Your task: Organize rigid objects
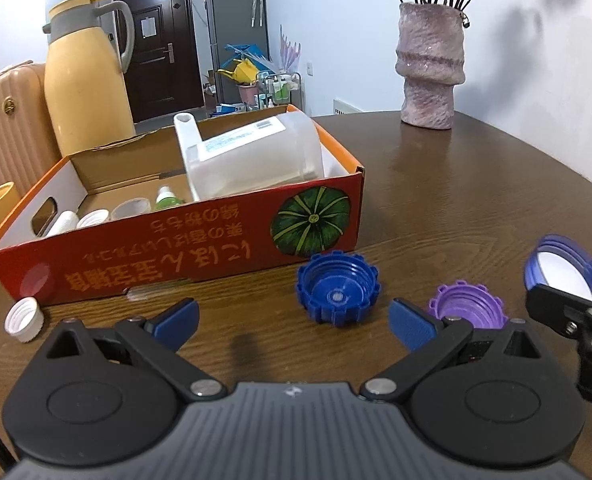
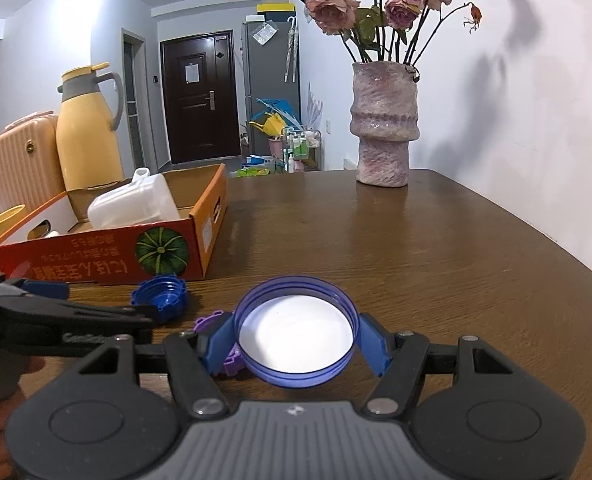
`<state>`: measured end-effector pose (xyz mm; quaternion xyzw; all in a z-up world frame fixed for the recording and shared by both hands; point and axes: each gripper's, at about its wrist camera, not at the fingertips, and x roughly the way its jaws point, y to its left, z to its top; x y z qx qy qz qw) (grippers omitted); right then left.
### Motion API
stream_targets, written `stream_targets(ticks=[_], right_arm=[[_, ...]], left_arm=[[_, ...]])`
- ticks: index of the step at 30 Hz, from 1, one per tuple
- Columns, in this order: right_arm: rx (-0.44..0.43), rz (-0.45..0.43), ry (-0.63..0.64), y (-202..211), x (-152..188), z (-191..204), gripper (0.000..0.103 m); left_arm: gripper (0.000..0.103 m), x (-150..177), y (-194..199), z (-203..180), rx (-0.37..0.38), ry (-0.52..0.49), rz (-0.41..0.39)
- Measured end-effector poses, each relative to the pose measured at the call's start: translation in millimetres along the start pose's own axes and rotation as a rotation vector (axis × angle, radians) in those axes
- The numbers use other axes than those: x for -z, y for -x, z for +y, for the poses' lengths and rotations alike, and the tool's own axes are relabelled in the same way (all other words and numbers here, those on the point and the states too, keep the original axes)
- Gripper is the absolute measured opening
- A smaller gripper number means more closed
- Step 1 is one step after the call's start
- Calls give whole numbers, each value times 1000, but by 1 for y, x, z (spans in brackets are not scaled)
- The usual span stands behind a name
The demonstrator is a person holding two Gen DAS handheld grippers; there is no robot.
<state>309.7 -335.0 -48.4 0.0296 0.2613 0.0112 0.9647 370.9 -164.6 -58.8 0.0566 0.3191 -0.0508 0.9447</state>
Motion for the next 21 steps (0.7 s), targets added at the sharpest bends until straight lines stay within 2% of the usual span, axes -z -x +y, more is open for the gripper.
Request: stream_targets(ticks=[2, 7, 11, 21], right_arm=[[-1, 2, -4, -2, 0, -2, 65], [-5, 7, -18, -7, -1, -5, 65], [-8, 8, -29, -10, -1, -7, 65], [-14, 8, -31, -12, 0, -6, 65]], left_arm=[[103, -3, -8, -2, -3, -3, 3], [94, -8, -18, -4, 42, -9, 2], [53, -8, -27, -7, 100, -28, 36], [53, -2, -9, -5, 90, -44, -13]])
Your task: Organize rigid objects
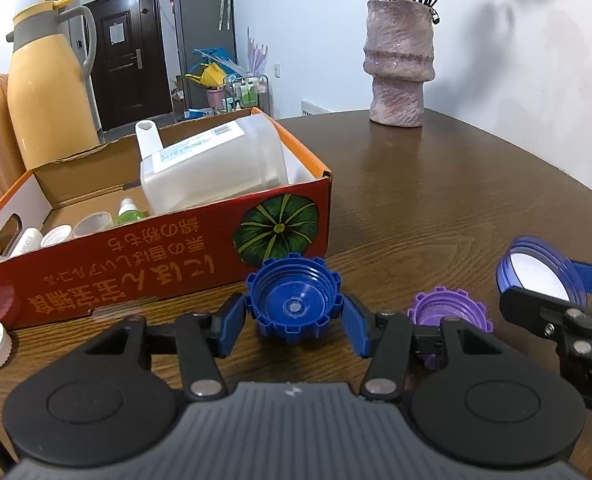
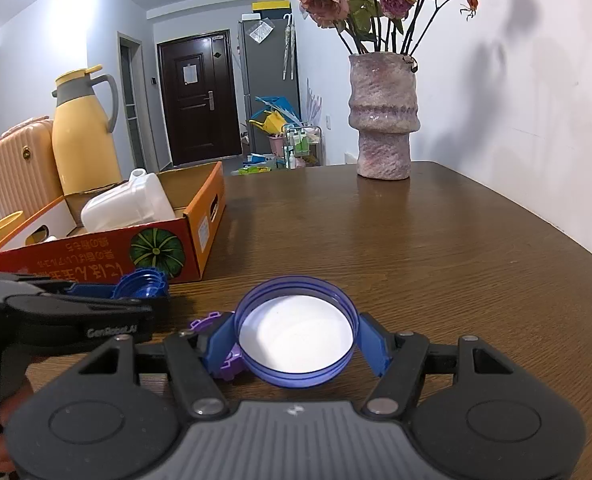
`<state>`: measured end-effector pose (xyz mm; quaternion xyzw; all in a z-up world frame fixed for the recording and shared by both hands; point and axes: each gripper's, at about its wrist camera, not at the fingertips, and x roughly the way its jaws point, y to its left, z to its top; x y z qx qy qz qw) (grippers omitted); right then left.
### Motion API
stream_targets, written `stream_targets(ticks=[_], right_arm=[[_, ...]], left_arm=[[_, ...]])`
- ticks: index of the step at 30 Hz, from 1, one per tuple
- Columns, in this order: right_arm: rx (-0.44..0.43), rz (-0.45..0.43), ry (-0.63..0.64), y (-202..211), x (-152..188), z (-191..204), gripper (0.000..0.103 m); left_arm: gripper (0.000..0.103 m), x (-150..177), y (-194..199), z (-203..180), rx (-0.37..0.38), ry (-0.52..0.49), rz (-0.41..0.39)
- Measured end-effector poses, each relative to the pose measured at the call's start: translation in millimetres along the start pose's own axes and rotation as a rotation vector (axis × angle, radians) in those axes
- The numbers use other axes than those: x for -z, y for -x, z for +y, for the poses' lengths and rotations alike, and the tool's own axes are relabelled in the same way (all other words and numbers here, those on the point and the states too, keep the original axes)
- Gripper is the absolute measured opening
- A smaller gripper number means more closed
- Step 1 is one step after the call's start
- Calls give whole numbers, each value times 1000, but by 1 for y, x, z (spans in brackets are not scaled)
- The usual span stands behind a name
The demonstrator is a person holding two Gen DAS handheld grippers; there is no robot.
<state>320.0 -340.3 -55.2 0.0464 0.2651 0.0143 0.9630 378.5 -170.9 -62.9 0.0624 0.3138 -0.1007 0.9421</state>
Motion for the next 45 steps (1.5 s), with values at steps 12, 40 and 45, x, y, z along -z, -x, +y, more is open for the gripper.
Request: stream_targets(ticks=[12, 40, 45], right_arm=[[-3, -17, 11, 8, 0, 12, 65], [-52, -66, 100, 38, -16, 80, 65], [-73, -73, 119, 40, -22, 98, 65]], left_arm=[[53, 5, 25, 8, -7, 8, -37], [53, 16, 97, 81, -86, 105, -138], [53, 16, 106, 100, -110, 135, -154]])
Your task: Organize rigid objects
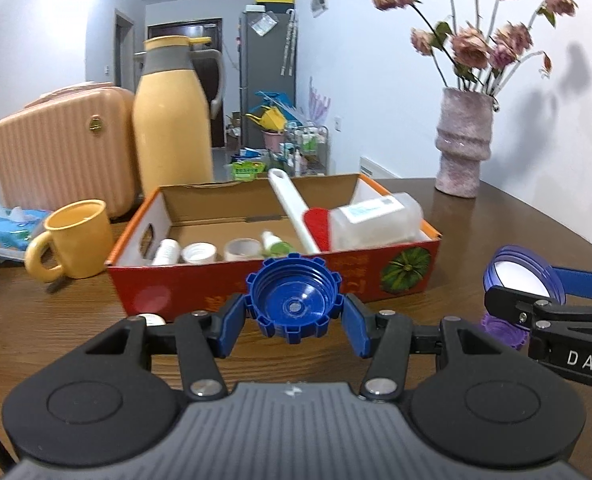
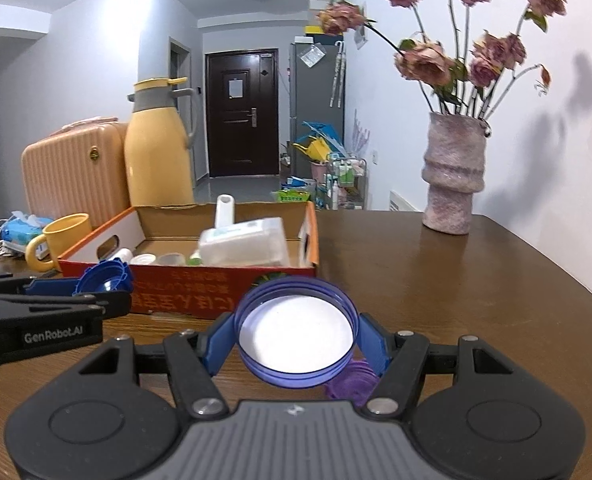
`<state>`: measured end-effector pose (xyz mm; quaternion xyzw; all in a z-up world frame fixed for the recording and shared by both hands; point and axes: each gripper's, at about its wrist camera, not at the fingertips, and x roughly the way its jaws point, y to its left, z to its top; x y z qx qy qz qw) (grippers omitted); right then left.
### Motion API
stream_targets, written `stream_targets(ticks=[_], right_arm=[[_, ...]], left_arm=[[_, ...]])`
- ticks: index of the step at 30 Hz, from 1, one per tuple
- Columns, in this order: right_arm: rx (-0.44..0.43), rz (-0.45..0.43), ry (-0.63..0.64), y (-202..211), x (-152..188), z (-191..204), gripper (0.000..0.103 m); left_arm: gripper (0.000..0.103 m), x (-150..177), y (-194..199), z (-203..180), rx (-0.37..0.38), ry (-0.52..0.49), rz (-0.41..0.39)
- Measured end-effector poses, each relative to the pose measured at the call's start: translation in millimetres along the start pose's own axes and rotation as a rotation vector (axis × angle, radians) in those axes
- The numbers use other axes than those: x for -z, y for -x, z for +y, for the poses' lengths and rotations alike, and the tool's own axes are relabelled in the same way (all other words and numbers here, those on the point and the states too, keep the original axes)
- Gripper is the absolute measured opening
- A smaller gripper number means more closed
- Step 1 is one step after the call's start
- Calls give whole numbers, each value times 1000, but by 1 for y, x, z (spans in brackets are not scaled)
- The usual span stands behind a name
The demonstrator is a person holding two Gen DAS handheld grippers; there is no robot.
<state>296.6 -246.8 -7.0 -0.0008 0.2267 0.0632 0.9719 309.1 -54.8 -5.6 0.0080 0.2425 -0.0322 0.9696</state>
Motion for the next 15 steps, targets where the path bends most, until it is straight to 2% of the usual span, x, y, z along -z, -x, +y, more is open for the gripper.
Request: stream_targets(ticks=[15], right_arm=[[-69, -41, 28, -12, -30, 41, 65]], left_arm=[[53, -14, 9, 42, -35, 87, -48]])
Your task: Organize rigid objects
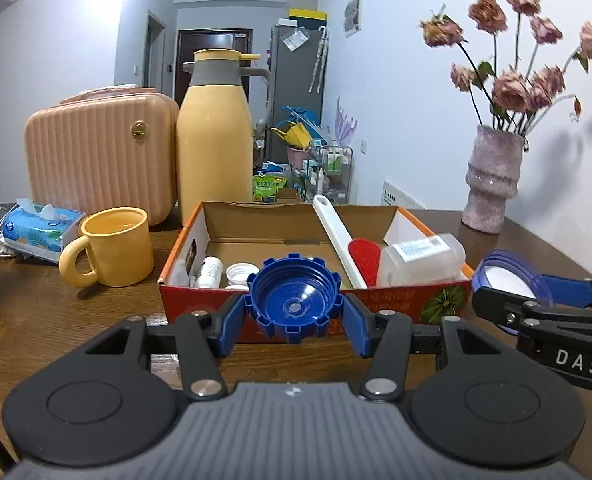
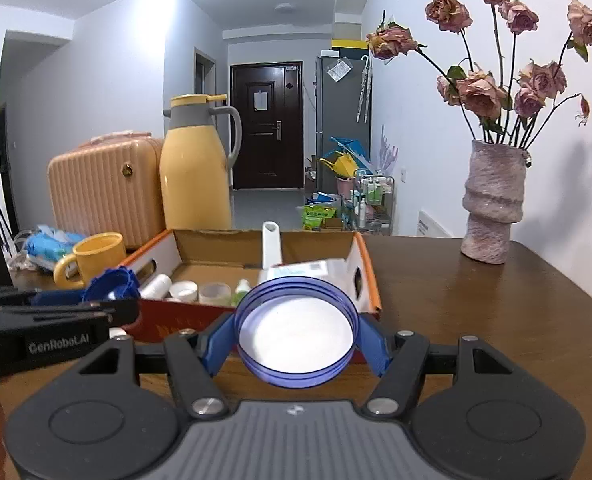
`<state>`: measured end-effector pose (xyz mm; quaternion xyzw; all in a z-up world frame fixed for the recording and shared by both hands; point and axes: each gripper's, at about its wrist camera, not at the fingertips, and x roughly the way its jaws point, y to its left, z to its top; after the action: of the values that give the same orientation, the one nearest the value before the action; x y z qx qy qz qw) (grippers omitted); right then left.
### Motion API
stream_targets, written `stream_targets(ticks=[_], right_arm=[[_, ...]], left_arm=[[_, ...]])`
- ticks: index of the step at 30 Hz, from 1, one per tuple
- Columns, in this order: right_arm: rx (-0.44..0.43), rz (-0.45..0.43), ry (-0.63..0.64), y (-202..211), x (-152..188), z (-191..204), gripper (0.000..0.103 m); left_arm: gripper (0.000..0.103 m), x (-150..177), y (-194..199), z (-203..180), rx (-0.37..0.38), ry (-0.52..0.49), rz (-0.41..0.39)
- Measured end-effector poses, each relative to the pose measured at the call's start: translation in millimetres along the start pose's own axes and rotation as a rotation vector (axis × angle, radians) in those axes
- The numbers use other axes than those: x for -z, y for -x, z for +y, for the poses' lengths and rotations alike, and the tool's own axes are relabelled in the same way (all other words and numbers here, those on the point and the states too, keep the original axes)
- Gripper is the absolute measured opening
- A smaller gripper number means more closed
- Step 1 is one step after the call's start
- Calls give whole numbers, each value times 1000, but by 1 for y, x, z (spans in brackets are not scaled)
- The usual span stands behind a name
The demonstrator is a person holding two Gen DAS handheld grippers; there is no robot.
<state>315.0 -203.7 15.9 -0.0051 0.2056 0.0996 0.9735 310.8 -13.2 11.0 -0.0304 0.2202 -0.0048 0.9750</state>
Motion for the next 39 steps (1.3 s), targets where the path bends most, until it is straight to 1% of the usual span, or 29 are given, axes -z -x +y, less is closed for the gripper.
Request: stream_targets(ticks=[7, 12, 19, 33, 39], right_arm=[[-19, -28, -12, -13, -15, 13, 65], [-25, -33, -12, -26, -24, 20, 65], [-18, -39, -22, -48, -30, 23, 65], [-5, -25, -55, -94, -41, 17, 65], [1, -34, -71, -113, -46, 13, 65]], left_arm=[[53, -12, -8, 13, -24, 45, -24], [53, -19, -18, 23, -40, 72, -36], [53, -26, -39, 27, -62, 75, -40], [53, -36, -79, 30, -93, 74, -27], [53, -39, -99, 31, -107, 75, -17]])
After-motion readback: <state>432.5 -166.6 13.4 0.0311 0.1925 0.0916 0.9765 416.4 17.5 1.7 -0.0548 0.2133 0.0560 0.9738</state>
